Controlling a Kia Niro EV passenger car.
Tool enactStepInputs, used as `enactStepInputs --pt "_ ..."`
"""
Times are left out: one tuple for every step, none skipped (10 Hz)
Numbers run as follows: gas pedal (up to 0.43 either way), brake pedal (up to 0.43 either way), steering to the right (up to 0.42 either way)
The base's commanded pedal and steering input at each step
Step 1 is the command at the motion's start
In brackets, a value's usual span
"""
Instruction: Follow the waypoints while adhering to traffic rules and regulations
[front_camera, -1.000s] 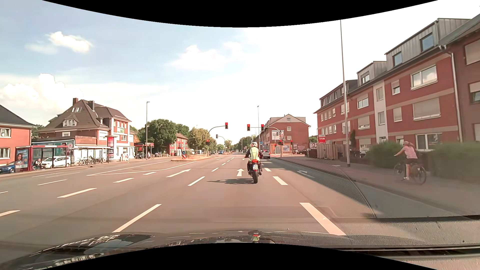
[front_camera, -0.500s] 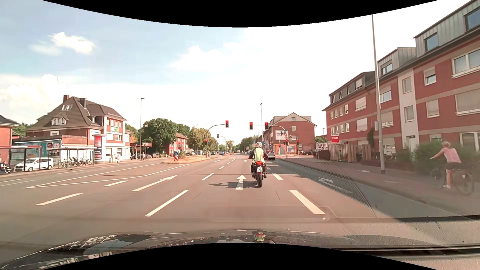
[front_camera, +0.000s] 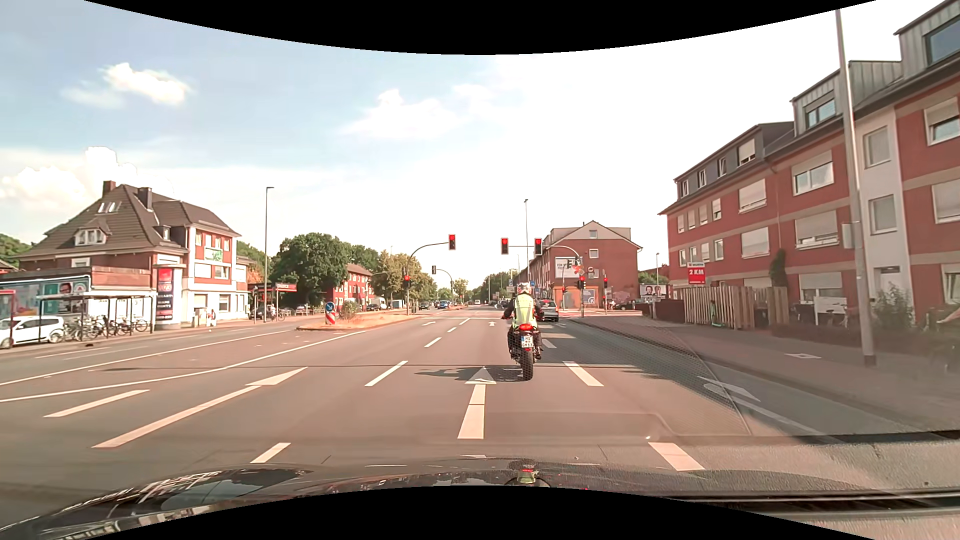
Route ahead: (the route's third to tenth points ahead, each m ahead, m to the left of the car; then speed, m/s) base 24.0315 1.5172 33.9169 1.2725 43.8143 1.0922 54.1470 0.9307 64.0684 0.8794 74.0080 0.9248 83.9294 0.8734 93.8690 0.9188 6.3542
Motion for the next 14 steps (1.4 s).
enactStepInputs --pt "0.0 0.0 -0.005" --pt "0.0 0.0 -0.005" --pt "0.0 0.0 -0.005" --pt "0.0 0.0 -0.005" --pt "0.0 0.0 -0.005" --pt "0.0 0.0 -0.004" --pt "0.0 0.0 -0.004" --pt "0.0 0.0 -0.004" --pt "0.0 0.0 -0.005" --pt "0.0 0.0 -0.005" --pt "0.0 0.0 -0.005" --pt "0.0 0.0 -0.004" --pt "0.0 0.0 -0.004" --pt "0.0 0.0 -0.004"
